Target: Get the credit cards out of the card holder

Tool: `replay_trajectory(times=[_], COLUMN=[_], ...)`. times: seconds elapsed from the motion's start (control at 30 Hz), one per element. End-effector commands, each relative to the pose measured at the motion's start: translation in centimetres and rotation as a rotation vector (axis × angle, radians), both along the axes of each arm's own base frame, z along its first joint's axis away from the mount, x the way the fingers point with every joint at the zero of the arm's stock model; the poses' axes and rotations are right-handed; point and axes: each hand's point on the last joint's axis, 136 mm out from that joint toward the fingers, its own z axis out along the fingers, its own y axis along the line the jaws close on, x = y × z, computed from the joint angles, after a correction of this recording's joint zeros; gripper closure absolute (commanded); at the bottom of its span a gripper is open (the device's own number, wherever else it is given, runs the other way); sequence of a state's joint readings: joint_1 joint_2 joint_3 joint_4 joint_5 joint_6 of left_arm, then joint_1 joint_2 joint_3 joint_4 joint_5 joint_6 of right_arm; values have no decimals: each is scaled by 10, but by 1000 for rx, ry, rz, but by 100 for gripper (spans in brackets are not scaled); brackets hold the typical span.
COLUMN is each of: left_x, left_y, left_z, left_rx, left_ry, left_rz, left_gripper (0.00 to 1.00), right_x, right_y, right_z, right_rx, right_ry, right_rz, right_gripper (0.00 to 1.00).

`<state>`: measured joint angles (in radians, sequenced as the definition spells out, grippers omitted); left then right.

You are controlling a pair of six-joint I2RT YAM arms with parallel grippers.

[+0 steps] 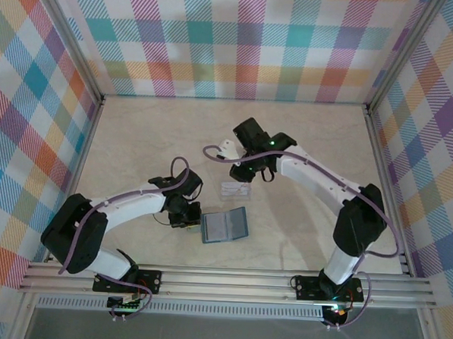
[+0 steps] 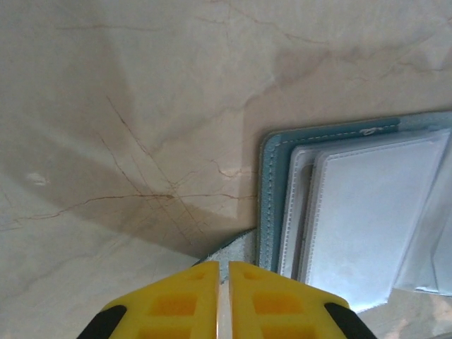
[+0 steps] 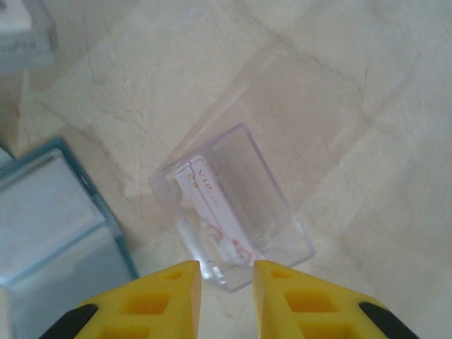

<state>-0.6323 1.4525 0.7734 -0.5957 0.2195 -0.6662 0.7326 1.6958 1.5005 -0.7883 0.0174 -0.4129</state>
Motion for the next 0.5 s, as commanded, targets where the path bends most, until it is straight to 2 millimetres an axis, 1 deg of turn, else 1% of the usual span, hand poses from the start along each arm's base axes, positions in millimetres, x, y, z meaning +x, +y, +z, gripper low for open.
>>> replay_trajectory(times=[0.0,0.07,0.2,0.37,0.47], left_x=[5,4,4,10,11], left_y=[-6,-6,-11,-21,-27], left_z=[-2,-7,-14,-17,-16], left_rx=[-7,6,10,-2,-6], left_ry=[4,16,28,28,20], left_rz=[-21,-33,-49,-65,-75], left_gripper=[89,89,90,90,91], right_x=[-8,-15,-29,-42,-52], right_y=[2,-1,-8,-19,-21], right_z=[14,12,9,2,-1], right_rx=[157,203,255,295,338], right_ry=[85,127,187,261,330], right_rz=[-218,-290,-376,-509,-578], right_gripper=[74,74,75,77,78])
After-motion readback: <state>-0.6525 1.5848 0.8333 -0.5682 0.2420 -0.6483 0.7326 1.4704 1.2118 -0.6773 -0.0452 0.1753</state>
